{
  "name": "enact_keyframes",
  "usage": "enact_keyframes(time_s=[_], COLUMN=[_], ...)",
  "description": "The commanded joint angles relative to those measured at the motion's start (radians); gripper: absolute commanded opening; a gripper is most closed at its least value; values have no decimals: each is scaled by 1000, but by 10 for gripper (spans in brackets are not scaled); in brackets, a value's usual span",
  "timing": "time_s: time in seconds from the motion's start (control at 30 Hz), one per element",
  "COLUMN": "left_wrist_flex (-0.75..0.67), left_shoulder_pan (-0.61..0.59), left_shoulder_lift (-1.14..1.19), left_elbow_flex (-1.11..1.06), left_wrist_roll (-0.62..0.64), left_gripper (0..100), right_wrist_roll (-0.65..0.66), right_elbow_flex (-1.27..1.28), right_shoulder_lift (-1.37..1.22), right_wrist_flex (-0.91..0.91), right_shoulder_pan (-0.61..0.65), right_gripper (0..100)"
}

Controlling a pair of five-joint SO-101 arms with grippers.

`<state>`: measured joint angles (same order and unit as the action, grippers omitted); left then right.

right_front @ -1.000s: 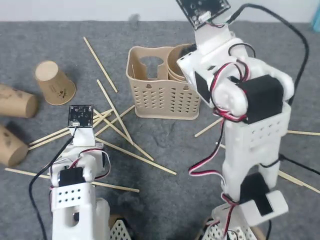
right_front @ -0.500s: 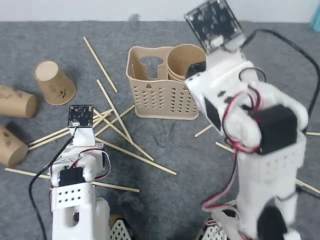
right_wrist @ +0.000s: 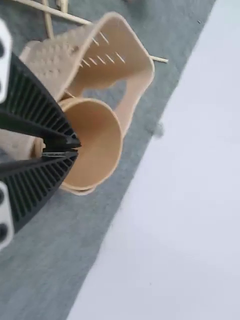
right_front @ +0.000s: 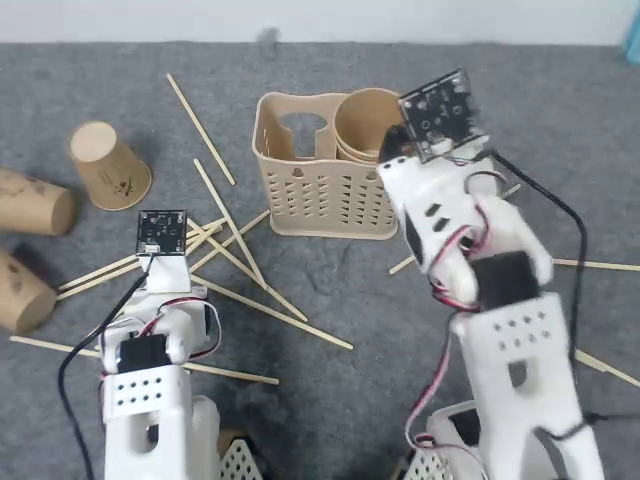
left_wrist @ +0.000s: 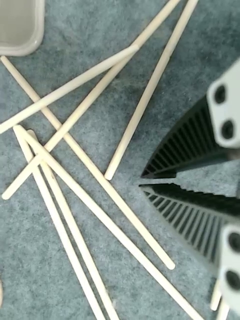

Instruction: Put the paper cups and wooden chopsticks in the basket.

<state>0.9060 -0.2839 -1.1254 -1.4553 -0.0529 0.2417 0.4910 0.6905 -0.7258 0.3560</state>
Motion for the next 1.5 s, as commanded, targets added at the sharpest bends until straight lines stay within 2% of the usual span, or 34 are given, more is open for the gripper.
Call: enact_keyframes(time_s=[0.0,0.17,0.6,0.8,0.93,1.13,1.23,1.33,1.47], left_wrist_flex=[-18,-20,-21,-21,-21,-23,-26,-26,-28], left_shoulder_pan=[-5,-5,-5,-5,-5,-5,-5,-5,-48], left_shoulder_lift=[-20,-20,-20,-20,-20,-20,-20,-20,-20], left_elbow_flex=[4,4,4,4,4,4,4,4,12], left_wrist_roll=[-8,-8,-8,-8,-8,-8,-8,-8,-8], left_gripper=[12,12,12,12,12,12,12,12,12], right_wrist_roll=[-5,-2,-3,-6,-8,0,2,29,127], right_elbow_flex=[89,195,313,210,92,58,110,236,477], right_shoulder_lift=[-39,-84,-91,5,186,423,496,552,636], right_wrist_flex=[265,415,420,392,206,-360,-573,-631,-590], right_shoulder_pan=[-18,-19,-18,-25,-39,-41,-107,-220,-369], right_gripper=[8,8,8,8,8,8,8,8,8])
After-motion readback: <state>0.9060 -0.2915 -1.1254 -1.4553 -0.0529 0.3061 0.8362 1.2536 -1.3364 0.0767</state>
